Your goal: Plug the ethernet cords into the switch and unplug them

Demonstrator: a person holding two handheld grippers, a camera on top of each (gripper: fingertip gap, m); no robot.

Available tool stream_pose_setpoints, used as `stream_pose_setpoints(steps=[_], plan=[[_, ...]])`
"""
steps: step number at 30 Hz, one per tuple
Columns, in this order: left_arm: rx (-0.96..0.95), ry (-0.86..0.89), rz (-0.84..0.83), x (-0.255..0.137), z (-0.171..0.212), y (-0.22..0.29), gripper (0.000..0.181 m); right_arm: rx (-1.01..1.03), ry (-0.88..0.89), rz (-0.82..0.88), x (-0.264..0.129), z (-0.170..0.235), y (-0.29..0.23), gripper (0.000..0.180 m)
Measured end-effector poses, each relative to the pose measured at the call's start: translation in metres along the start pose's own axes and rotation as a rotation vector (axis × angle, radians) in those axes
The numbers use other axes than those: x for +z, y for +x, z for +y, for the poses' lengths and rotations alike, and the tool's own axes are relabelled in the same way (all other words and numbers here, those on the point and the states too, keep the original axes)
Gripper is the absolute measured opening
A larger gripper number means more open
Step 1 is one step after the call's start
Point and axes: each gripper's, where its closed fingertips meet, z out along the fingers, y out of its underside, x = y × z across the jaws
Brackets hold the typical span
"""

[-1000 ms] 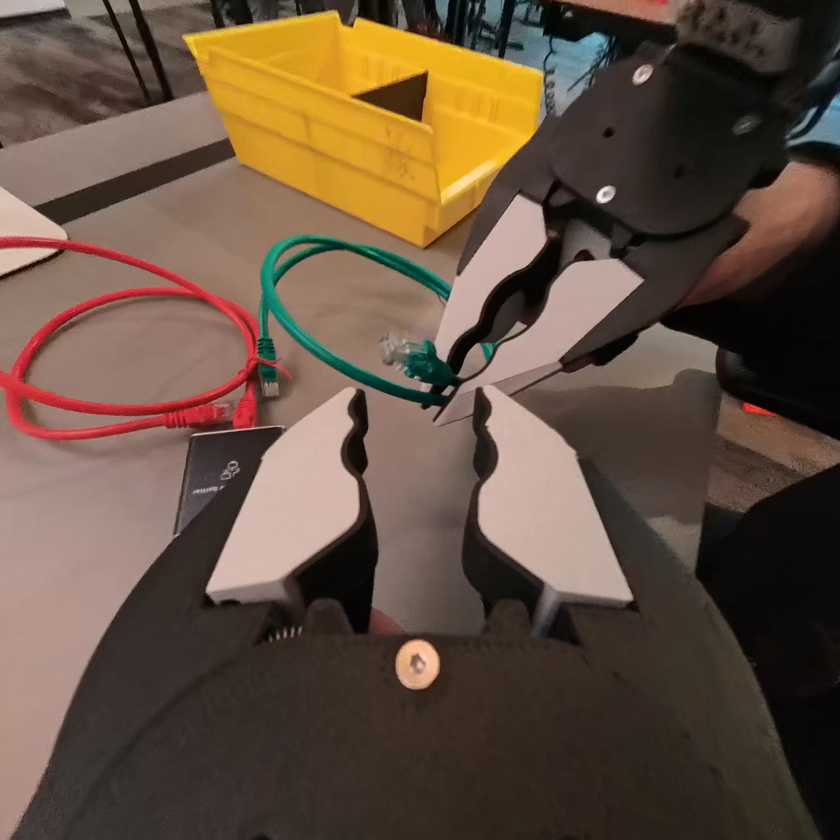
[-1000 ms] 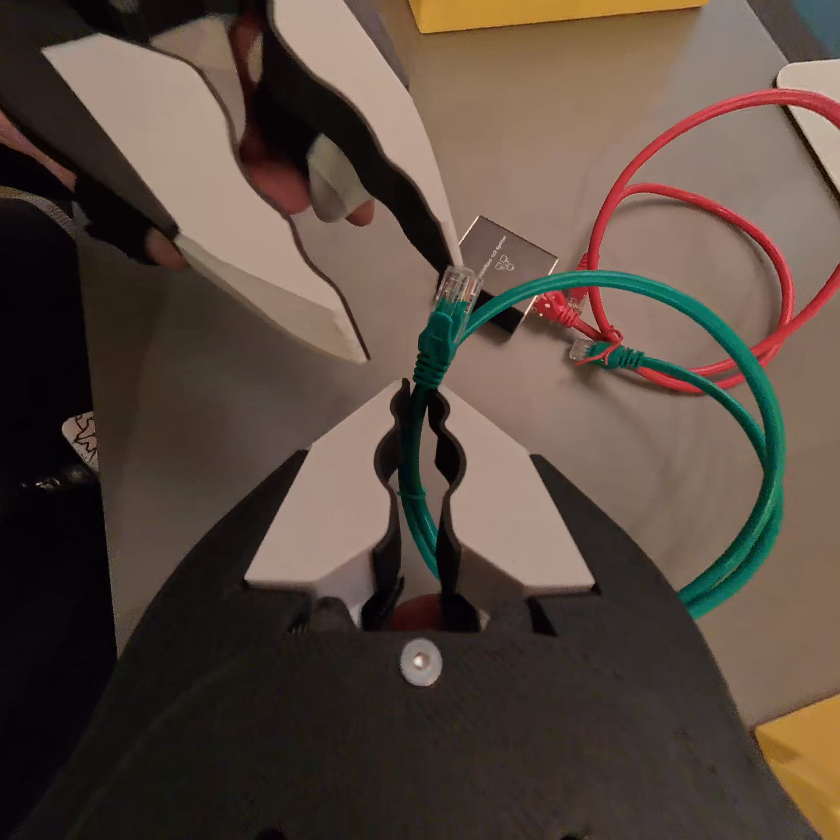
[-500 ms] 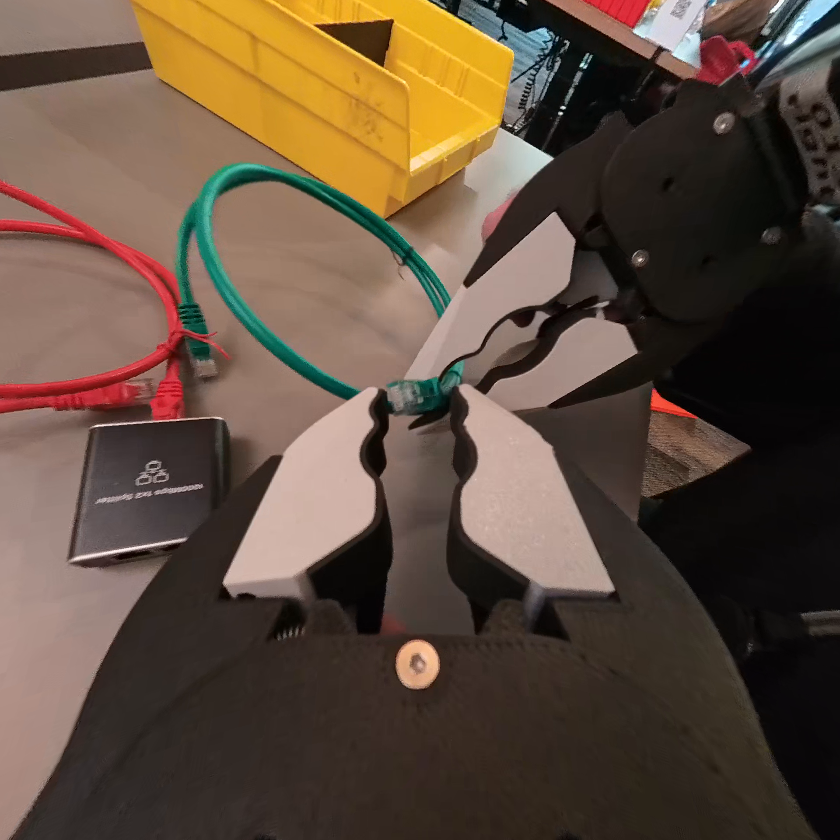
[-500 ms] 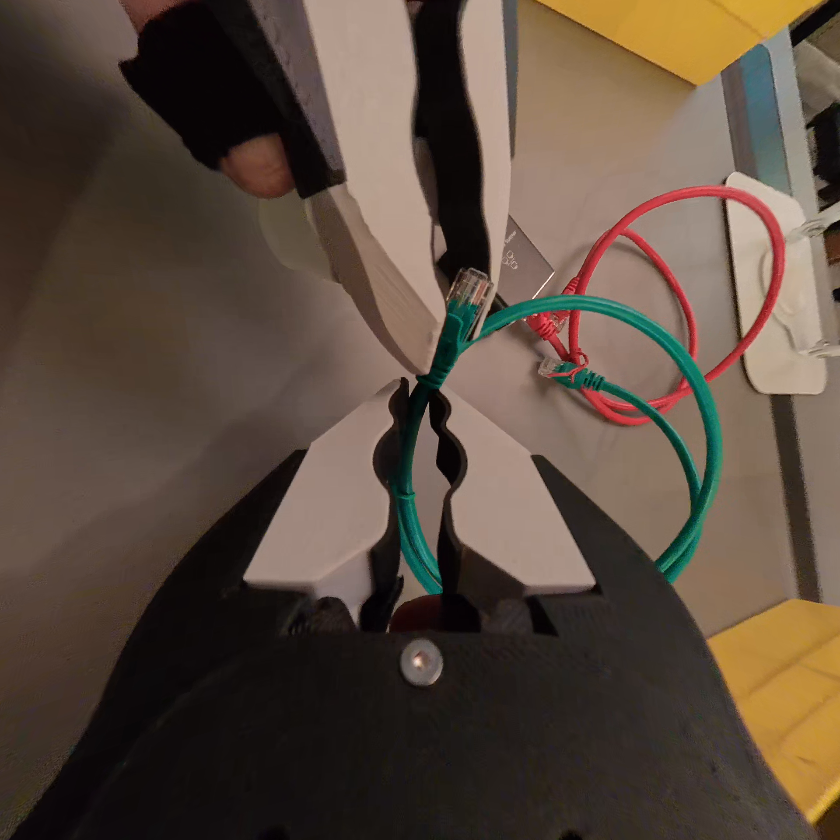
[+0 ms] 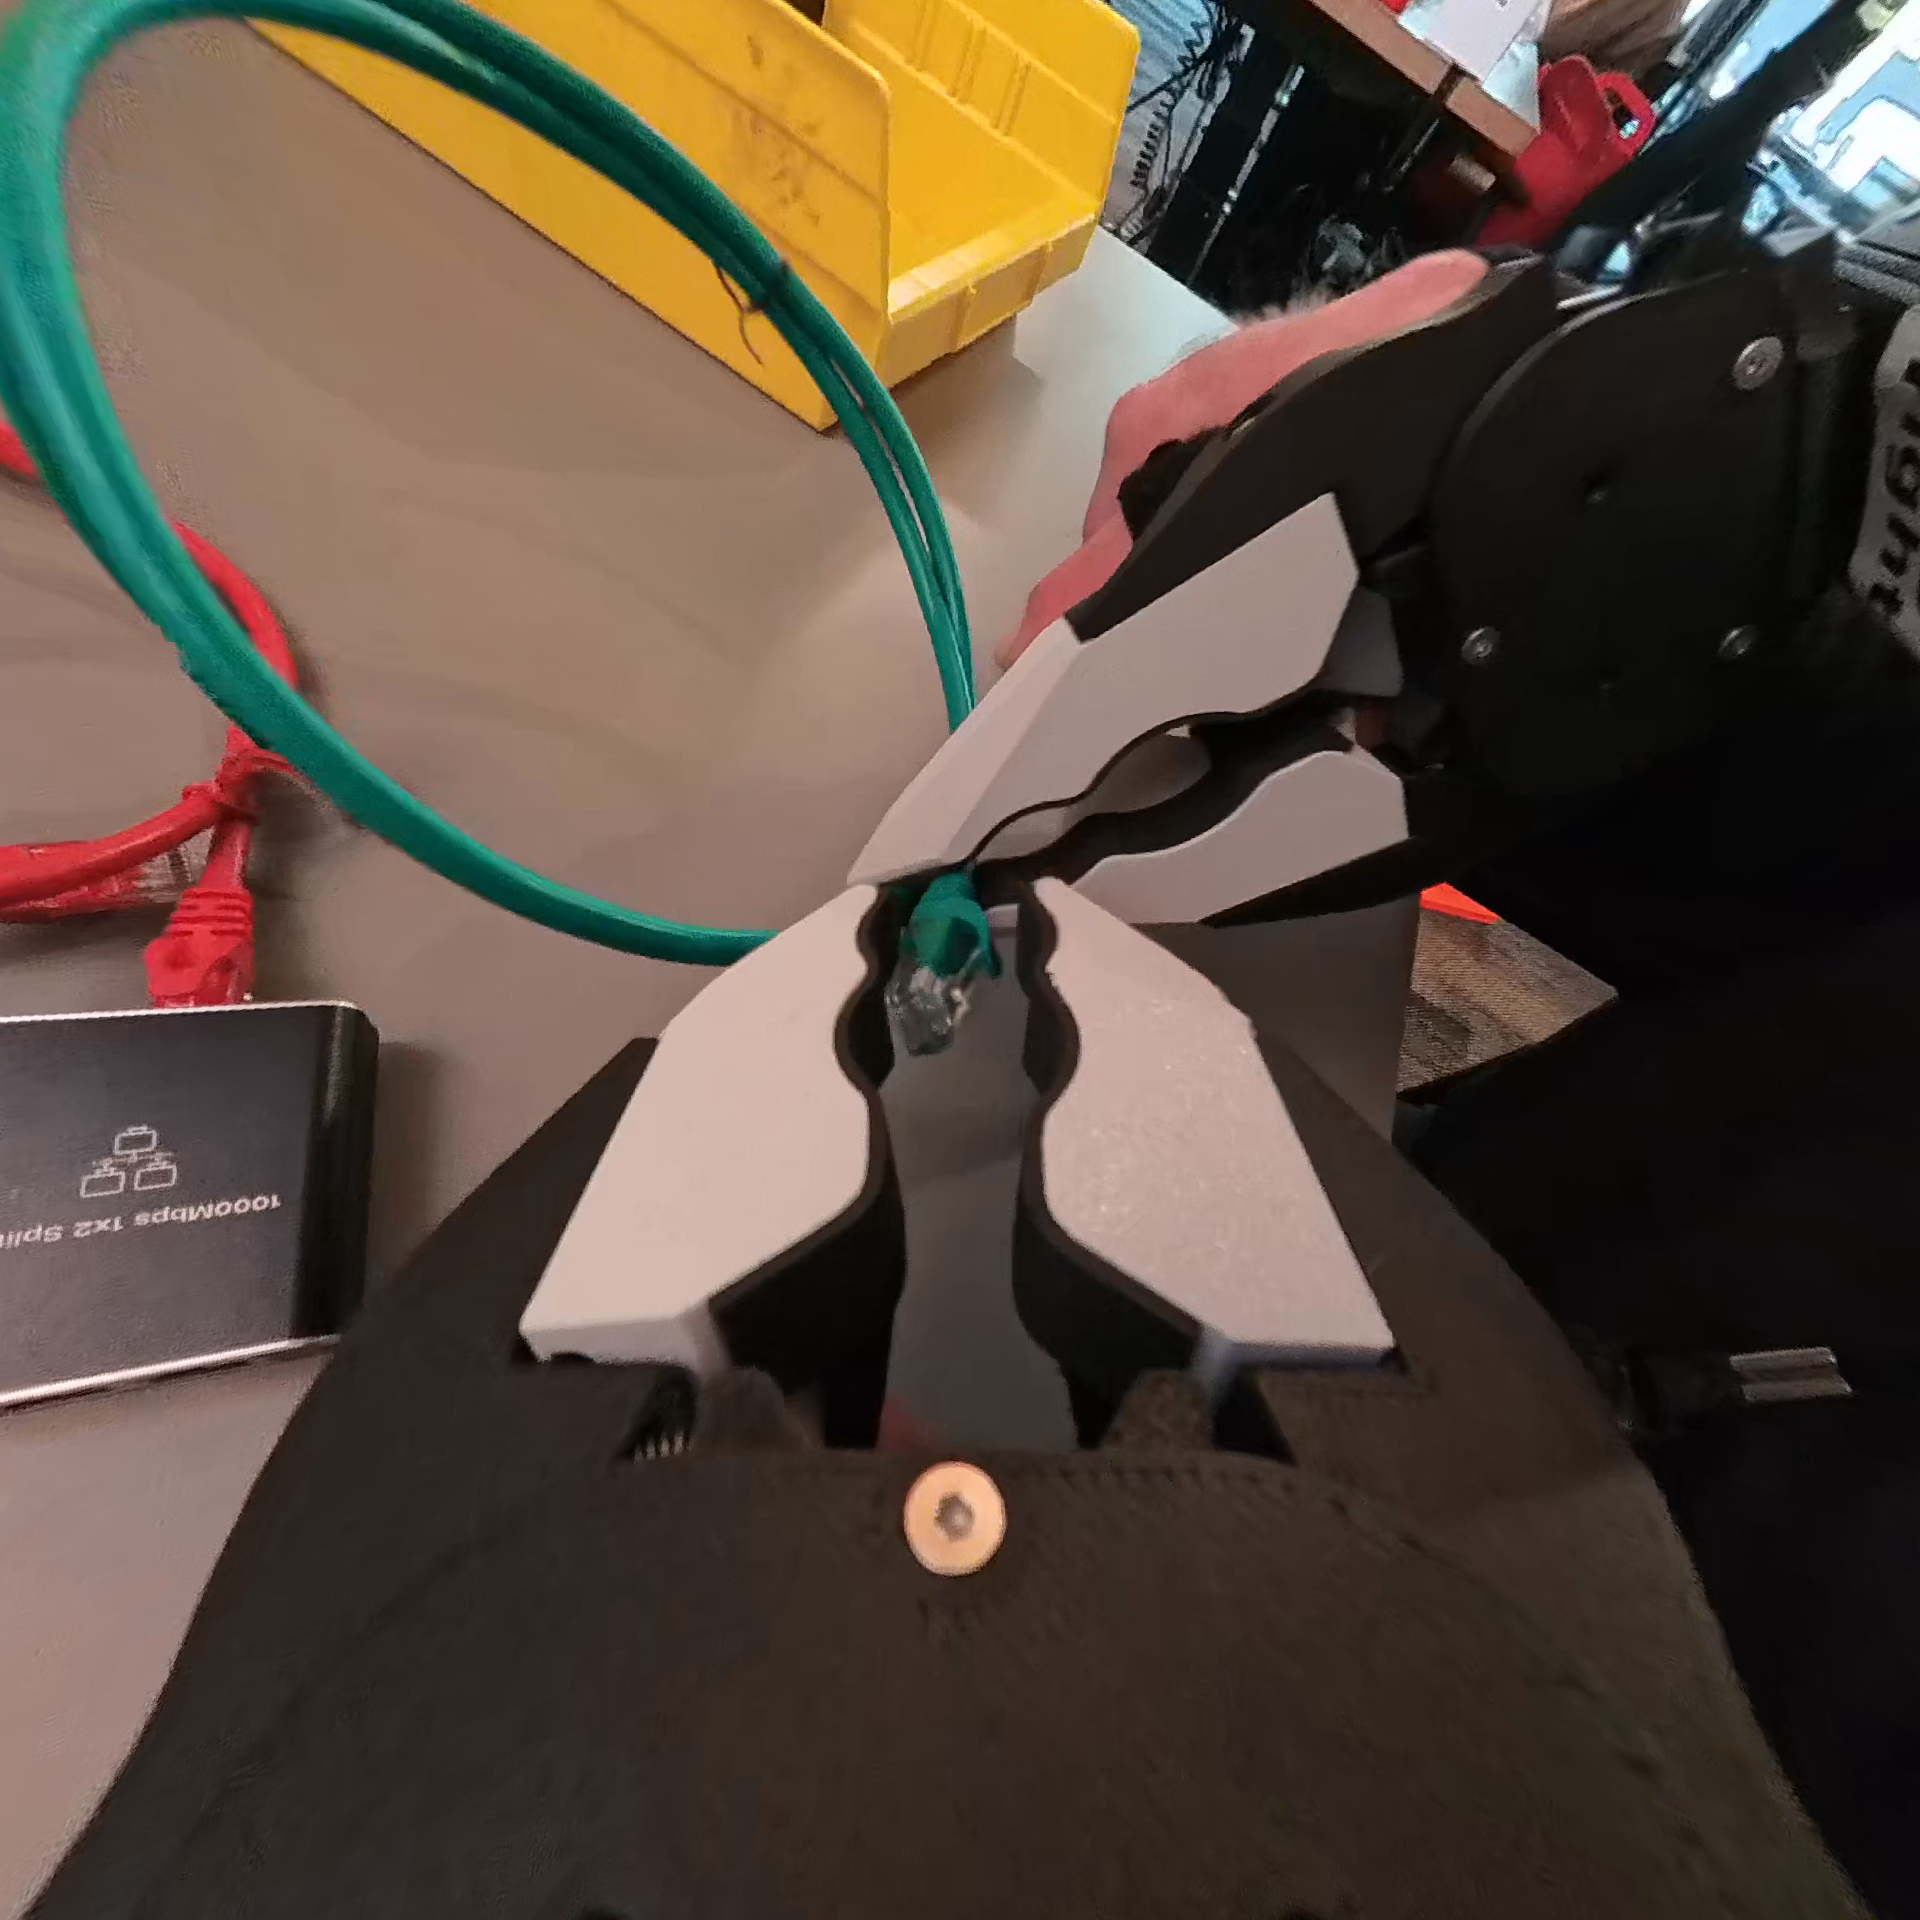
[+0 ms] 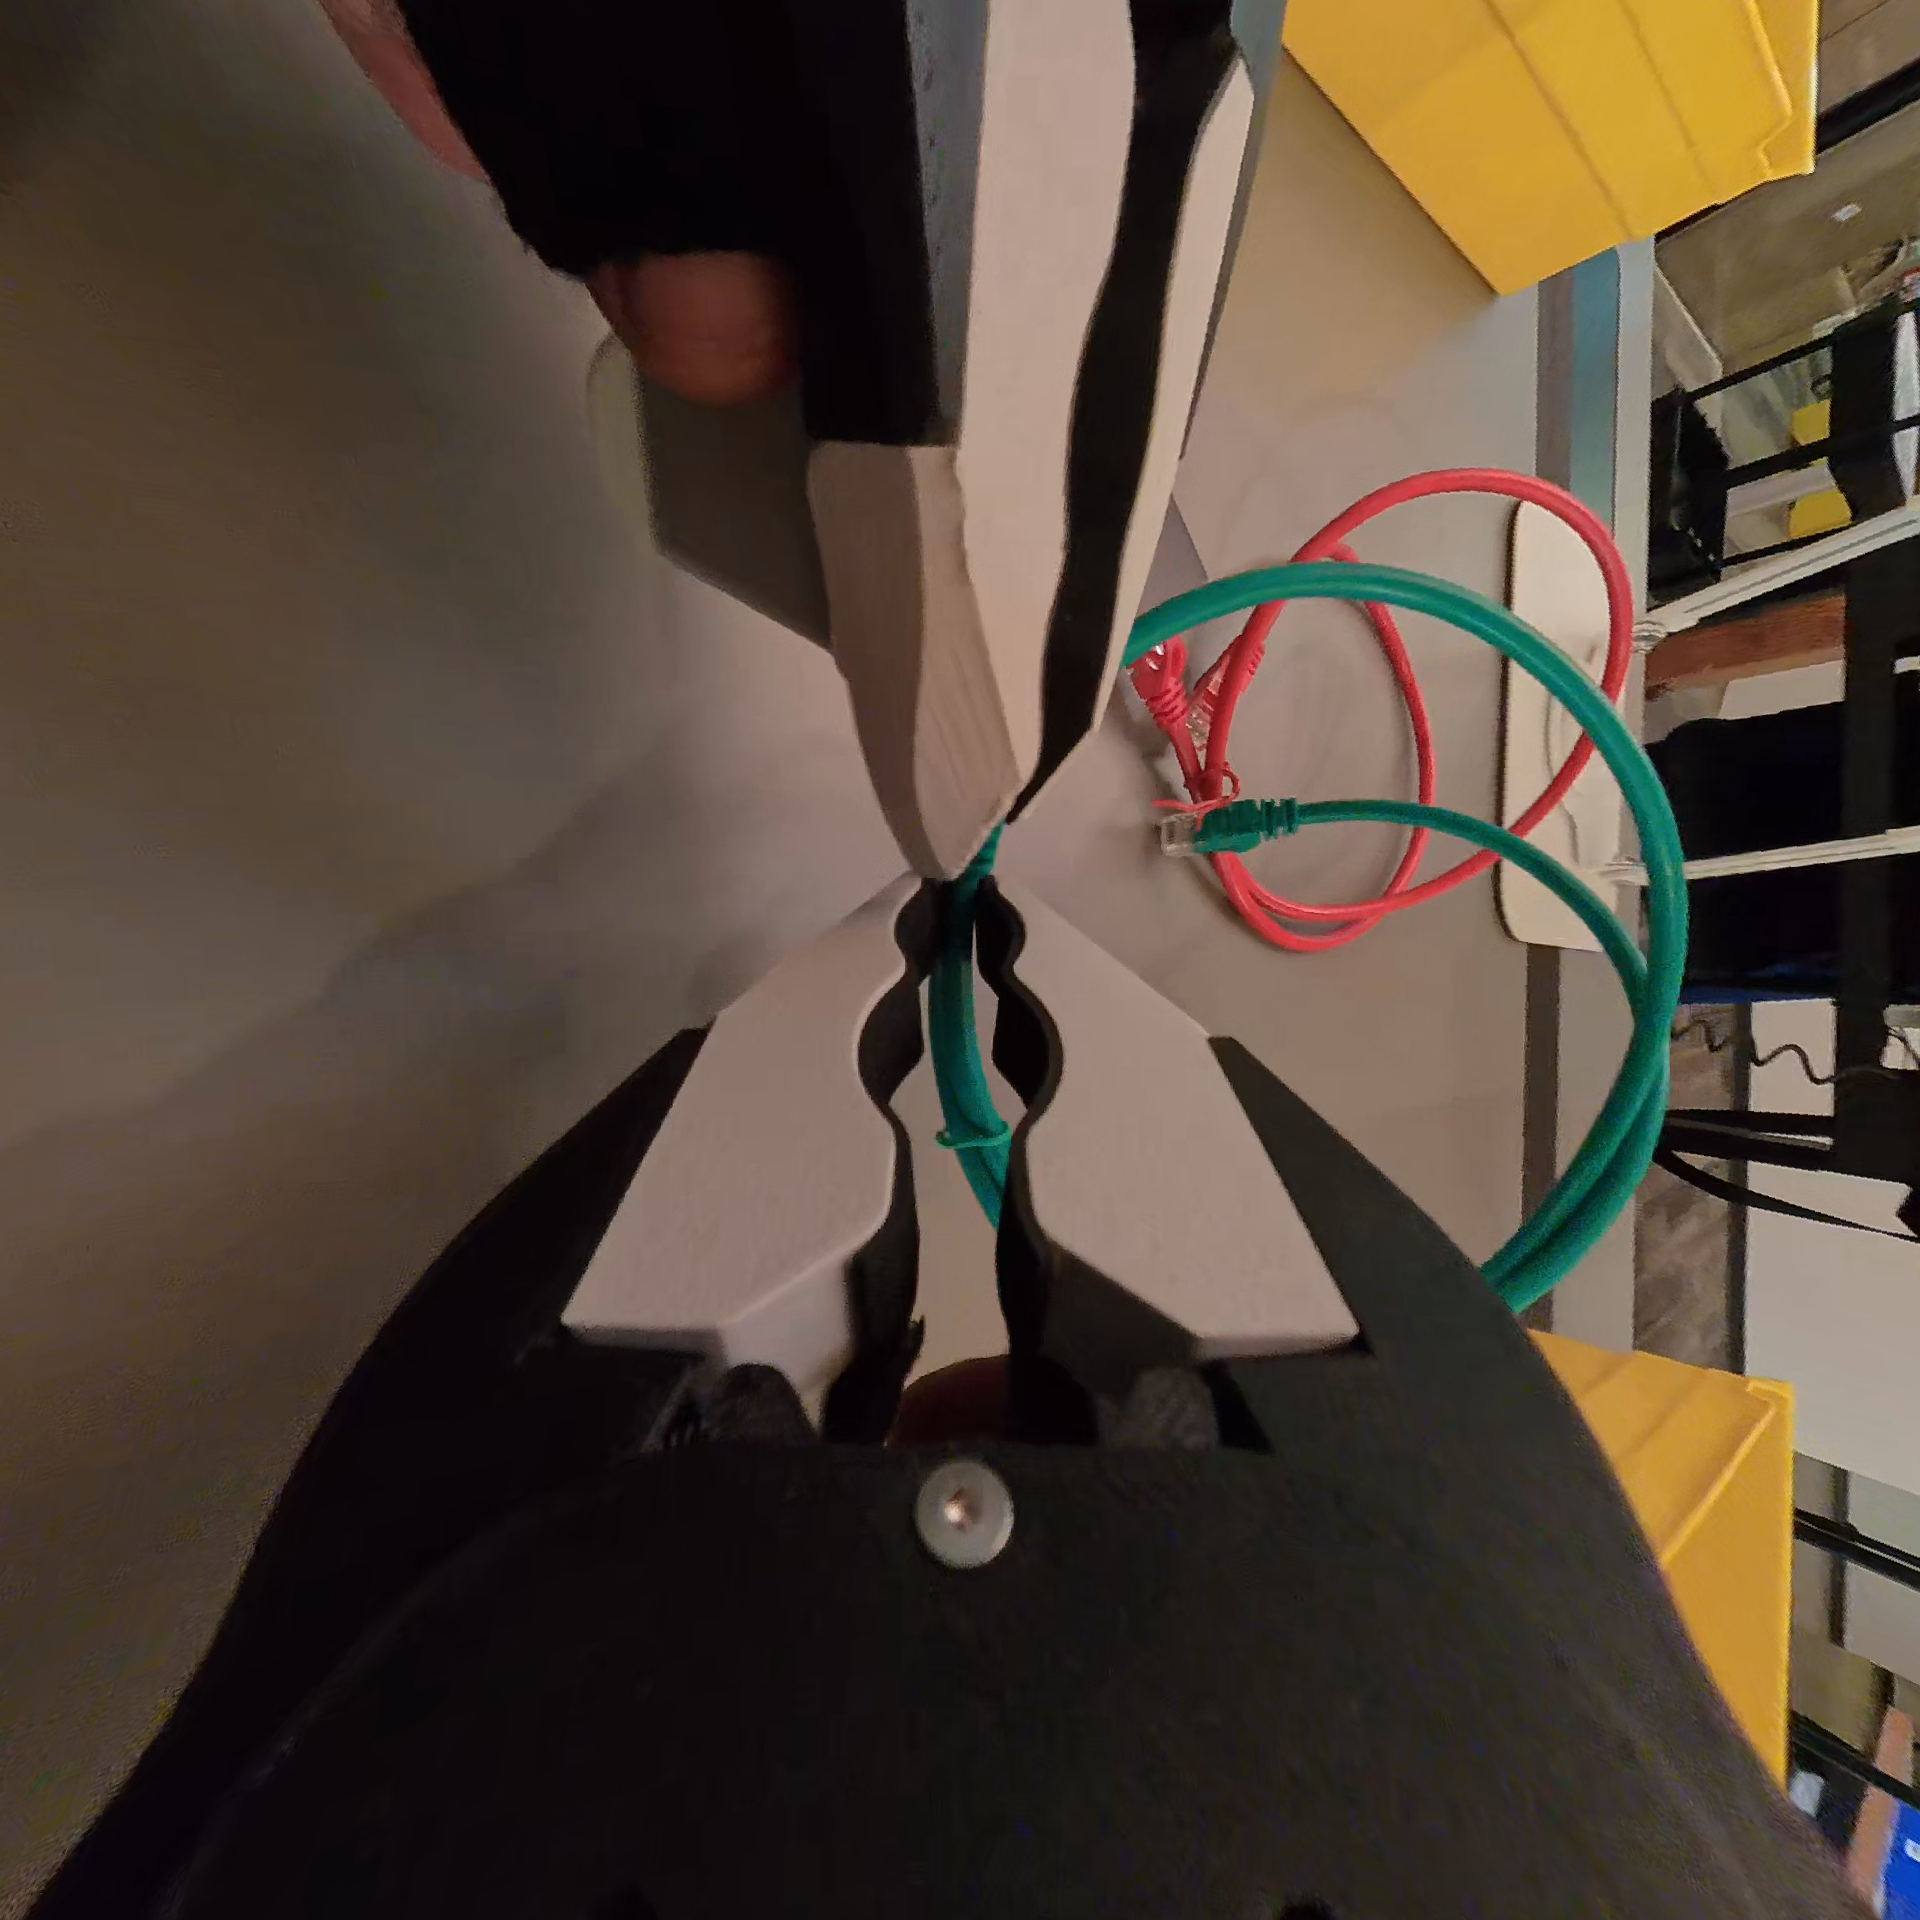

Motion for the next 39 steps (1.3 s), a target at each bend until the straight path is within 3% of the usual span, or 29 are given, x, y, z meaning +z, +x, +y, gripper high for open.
stream_pose_setpoints(steps=[1,9,19,24,33,39], plan=[[-0.002,-0.013,0.012,0.001,0.001,0.001,0.024,-0.006,-0.005,0.006,0.000,0.001,0.001,0.003],[0.068,0.011,-0.007,0.001,-0.008,0.006,0.016,-0.001,0.014,0.037,-0.007,0.001,0.007,0.004],[-0.252,0.194,0.153,-0.015,-0.027,0.001,0.015,0.111,0.167,0.079,-0.017,-0.008,0.022,0.026],[-0.382,0.283,0.280,-0.023,-0.037,0.004,0.016,0.146,0.377,0.111,-0.047,-0.029,0.036,0.026],[-0.475,0.342,0.443,-0.030,-0.047,0.017,0.015,-0.027,0.490,0.164,-0.046,-0.043,0.034,0.009],[-0.509,0.372,0.531,-0.032,-0.048,0.023,0.015,-0.178,0.506,0.156,-0.052,-0.044,0.033,0.007]])
